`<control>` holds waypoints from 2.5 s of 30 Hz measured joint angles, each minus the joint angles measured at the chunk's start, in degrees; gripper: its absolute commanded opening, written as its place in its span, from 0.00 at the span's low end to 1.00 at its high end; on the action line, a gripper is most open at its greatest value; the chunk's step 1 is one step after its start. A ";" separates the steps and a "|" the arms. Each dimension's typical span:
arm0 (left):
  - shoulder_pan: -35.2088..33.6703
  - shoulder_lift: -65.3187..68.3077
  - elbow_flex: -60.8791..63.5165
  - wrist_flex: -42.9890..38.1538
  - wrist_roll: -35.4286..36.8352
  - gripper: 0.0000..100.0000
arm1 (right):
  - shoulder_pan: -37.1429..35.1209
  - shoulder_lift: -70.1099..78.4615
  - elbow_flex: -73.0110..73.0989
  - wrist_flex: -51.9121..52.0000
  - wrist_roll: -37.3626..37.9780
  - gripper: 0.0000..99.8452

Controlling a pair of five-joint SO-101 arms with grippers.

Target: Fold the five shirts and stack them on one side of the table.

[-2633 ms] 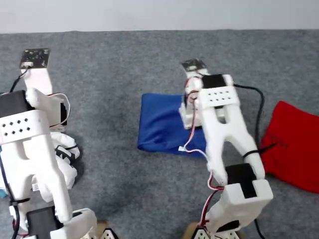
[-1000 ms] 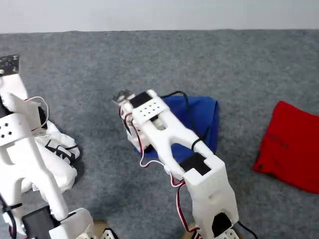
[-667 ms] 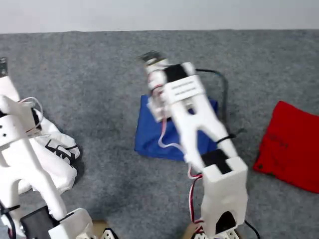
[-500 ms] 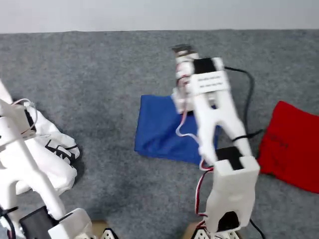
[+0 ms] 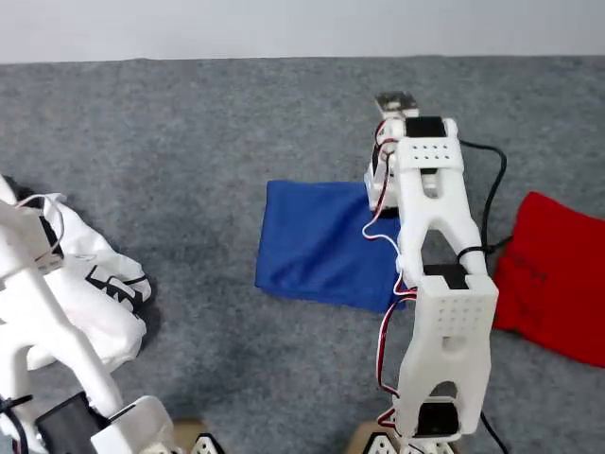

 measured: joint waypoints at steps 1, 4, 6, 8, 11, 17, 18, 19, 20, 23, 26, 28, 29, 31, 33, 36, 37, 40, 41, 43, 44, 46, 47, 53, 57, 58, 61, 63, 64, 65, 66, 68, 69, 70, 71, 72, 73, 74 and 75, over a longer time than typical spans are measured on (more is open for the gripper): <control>0.00 0.00 0.62 0.00 0.00 0.01 | 0.53 0.00 -1.14 0.62 0.00 0.03; 0.00 0.00 3.43 -0.79 0.00 0.01 | 2.20 0.00 -4.13 1.67 0.00 0.12; 0.00 0.00 6.24 -2.29 0.00 0.01 | 3.08 0.00 -5.54 1.67 0.00 0.18; 0.00 0.00 9.14 -4.40 0.00 0.01 | 4.04 0.00 -5.98 1.32 0.00 0.19; 0.00 0.00 12.66 -7.38 0.00 0.01 | 5.01 0.00 -6.07 1.32 0.00 0.15; 0.00 0.00 15.21 -10.64 0.00 0.01 | 4.66 1.32 -6.07 0.09 0.00 0.11; 0.00 0.00 15.21 -10.81 0.00 0.01 | 4.31 2.02 -6.07 -0.18 0.00 0.11; 0.00 0.00 15.30 -10.81 0.00 0.01 | 3.78 2.64 -6.07 -0.44 0.00 0.11; 0.00 0.00 15.30 -10.81 0.00 0.01 | 3.34 2.99 -6.07 -0.70 0.00 0.11; 0.00 0.00 15.30 -10.81 0.00 0.01 | 1.85 3.25 -6.07 -1.32 0.00 0.11; 0.00 0.00 15.30 -10.81 0.00 0.01 | 0.88 3.52 -6.07 -1.93 0.00 0.11; 0.00 0.00 15.30 -10.81 0.00 0.01 | 0.53 3.52 -6.07 -2.46 0.00 0.11; 0.00 0.00 15.30 -10.81 0.00 0.01 | 0.35 3.52 -6.07 -2.81 0.00 0.11; 0.00 0.00 15.30 -10.81 0.00 0.01 | 0.09 4.13 -6.07 -3.34 0.00 0.11; 0.00 0.00 15.30 -10.81 0.00 0.01 | 0.09 5.63 -6.42 -3.43 0.00 0.11; 0.00 0.00 15.30 -10.81 0.00 0.01 | 0.18 7.47 -6.42 -3.43 0.00 0.09; 0.00 0.00 15.30 -10.81 0.00 0.01 | 0.18 7.91 -6.42 -3.43 0.00 0.07; 0.00 0.00 15.30 -11.34 0.00 0.01 | 0.18 8.35 -6.42 -3.43 0.00 0.01; 0.00 0.00 15.30 -11.43 0.00 0.01 | 0.18 8.35 -6.59 -3.43 0.00 0.01; 0.00 0.00 15.30 -11.60 0.00 0.01 | 0.18 8.35 -7.03 -3.43 0.00 0.01; 0.00 0.00 15.30 -11.78 0.00 0.01 | 0.18 8.44 -7.91 -3.43 0.00 0.01; 0.00 0.00 15.30 -11.78 0.00 0.01 | 0.18 8.44 -10.20 -3.43 0.00 0.01; 0.00 0.00 15.30 -11.78 0.00 0.01 | 0.18 8.44 -11.43 -3.43 0.00 0.01; 0.00 0.00 15.30 -11.78 0.00 0.01 | -0.26 8.44 -15.38 -6.24 0.00 0.01; 0.00 0.00 15.30 -11.78 0.00 0.01 | -0.53 8.44 -15.38 -8.70 0.00 0.01; 0.00 0.00 15.30 -11.78 0.00 0.01 | -0.53 8.70 -15.38 -9.05 0.53 0.01; 0.00 0.00 15.30 -11.78 0.00 0.01 | -0.79 10.20 -15.65 -9.76 2.29 0.10; 0.00 0.00 15.30 -11.78 0.00 0.01 | -0.88 10.46 -15.65 -9.58 2.55 0.18; 0.00 0.00 15.30 -11.78 0.00 0.01 | -0.88 10.46 -15.74 -9.32 2.64 0.22; 0.00 0.00 15.30 -11.78 0.00 0.01 | -0.88 10.46 -15.82 -8.70 2.64 0.24; 0.00 0.00 15.30 -11.78 0.00 0.01 | -0.88 10.46 -15.82 -7.91 2.64 0.25; 0.00 0.00 15.30 -11.78 0.00 0.01 | -1.14 10.20 -15.82 -6.15 2.02 0.23; 0.00 0.00 15.30 -11.78 0.00 0.01 | -1.32 9.58 -15.82 -5.10 1.76 0.21; 0.00 0.00 15.30 -11.78 0.00 0.01 | -1.67 9.05 -15.82 -3.78 1.58 0.19; 0.00 0.00 15.30 -11.78 0.00 0.01 | -1.93 8.26 -15.82 -2.20 1.41 0.16; 0.00 0.00 15.30 -11.78 0.00 0.01 | -2.11 7.65 -15.82 -0.62 1.41 0.13; 0.00 0.00 15.30 -11.78 0.00 0.01 | -2.29 7.21 -15.82 1.14 1.41 0.09; 0.00 0.00 15.30 -11.78 0.00 0.01 | -2.37 7.12 -15.82 2.99 1.23 0.06; 0.00 0.00 15.30 -11.78 0.00 0.01 | -2.37 7.12 -15.82 4.84 1.23 0.03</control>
